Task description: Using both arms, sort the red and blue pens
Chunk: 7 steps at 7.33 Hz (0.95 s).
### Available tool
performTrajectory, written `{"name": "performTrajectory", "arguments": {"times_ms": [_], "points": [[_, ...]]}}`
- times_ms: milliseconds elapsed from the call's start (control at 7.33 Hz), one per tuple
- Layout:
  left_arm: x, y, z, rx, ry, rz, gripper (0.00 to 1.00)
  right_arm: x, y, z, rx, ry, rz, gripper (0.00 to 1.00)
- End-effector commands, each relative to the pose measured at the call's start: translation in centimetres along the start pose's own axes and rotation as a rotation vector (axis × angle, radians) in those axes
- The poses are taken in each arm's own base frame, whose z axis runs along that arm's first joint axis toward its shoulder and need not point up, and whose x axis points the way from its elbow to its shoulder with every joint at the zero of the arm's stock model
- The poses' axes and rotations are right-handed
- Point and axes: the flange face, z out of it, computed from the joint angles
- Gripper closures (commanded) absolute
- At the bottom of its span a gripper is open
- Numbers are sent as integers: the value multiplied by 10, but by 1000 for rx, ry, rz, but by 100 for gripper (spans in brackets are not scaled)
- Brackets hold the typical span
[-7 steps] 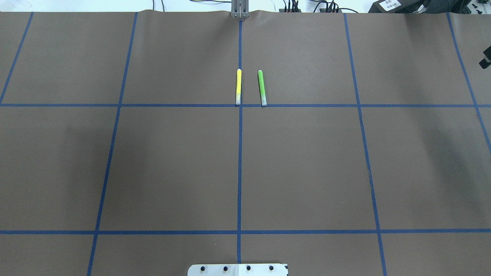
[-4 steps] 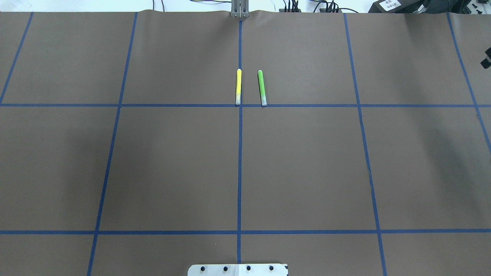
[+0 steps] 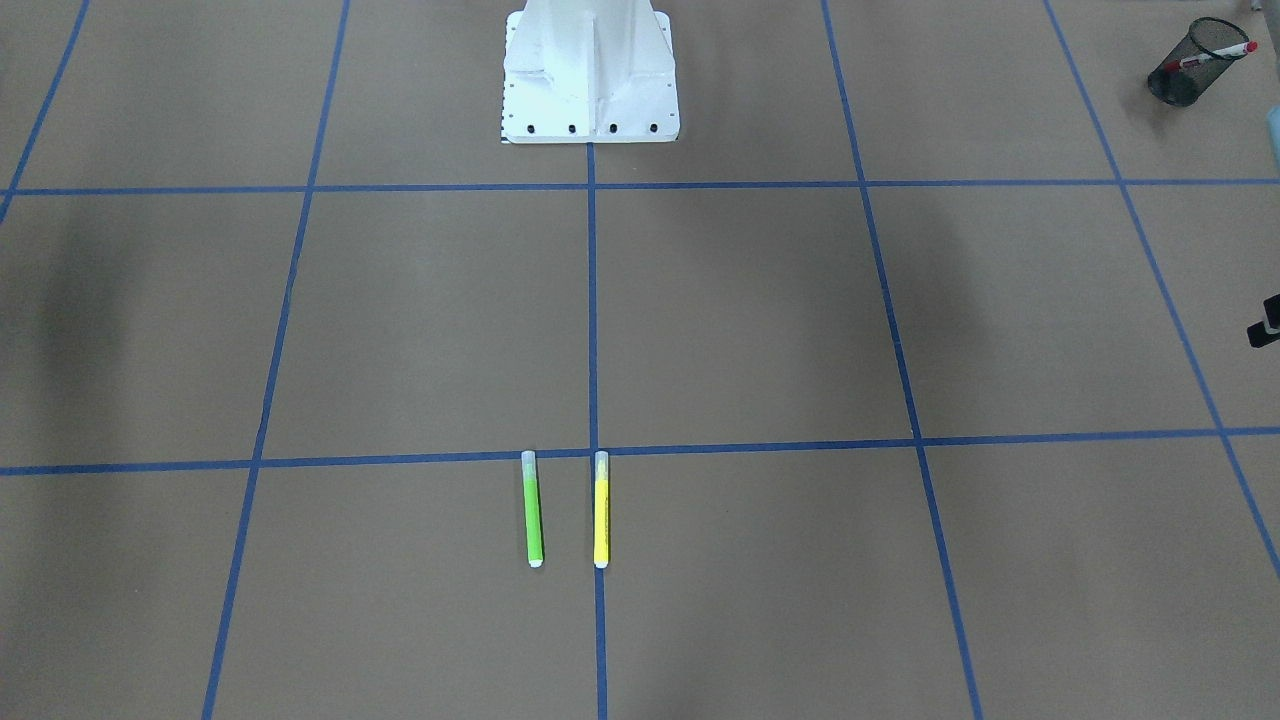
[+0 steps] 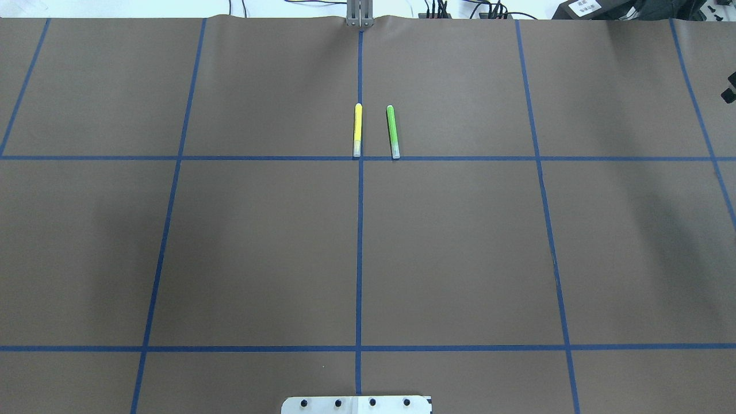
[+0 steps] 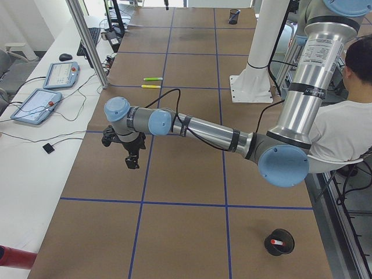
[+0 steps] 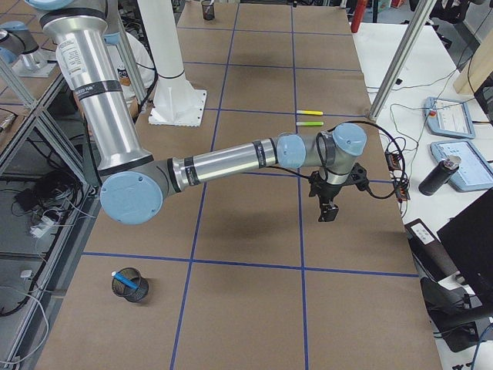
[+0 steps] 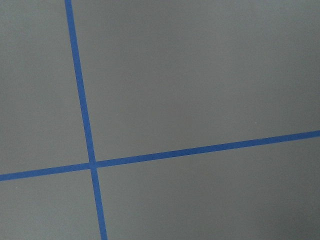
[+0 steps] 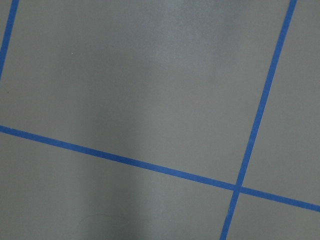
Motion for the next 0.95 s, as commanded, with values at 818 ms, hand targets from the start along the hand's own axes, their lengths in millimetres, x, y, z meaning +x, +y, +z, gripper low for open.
{"name": "performTrajectory", "arguments": {"times_ms": [818], "points": [[10, -3, -8, 40, -1, 41, 0, -18, -7, -5, 14, 7, -26, 0]]}}
